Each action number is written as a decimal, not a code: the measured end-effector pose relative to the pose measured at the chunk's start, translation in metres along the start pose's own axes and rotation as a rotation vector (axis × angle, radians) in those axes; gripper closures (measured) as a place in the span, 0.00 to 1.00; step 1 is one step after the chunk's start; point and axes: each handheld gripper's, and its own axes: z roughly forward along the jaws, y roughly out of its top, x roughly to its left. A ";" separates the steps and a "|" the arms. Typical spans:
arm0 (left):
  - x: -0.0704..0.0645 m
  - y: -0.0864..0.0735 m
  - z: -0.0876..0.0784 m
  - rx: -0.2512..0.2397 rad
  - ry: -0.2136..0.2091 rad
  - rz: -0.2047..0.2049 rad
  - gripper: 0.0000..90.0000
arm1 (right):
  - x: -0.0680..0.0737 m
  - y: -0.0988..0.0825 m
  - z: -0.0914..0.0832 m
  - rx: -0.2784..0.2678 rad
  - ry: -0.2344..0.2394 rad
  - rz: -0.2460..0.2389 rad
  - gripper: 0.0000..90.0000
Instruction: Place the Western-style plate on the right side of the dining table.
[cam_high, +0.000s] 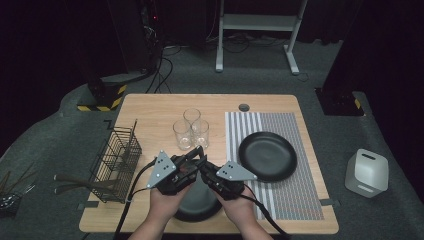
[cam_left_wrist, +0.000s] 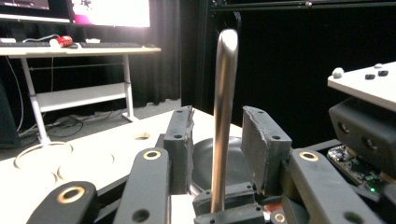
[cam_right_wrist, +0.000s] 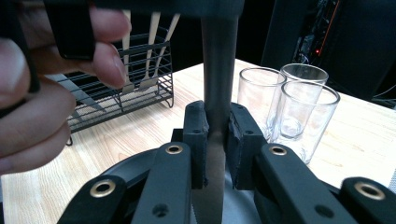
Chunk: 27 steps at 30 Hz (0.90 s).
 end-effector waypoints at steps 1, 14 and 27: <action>0.000 -0.001 0.000 0.000 0.000 -0.003 0.72 | 0.000 0.000 0.000 0.000 0.000 -0.001 0.88; 0.001 -0.008 0.005 0.033 -0.017 -0.008 0.81 | 0.001 0.000 0.001 0.005 0.005 -0.002 0.88; -0.001 -0.009 0.007 0.028 -0.015 0.009 0.93 | 0.000 0.000 0.001 0.008 0.007 -0.003 0.88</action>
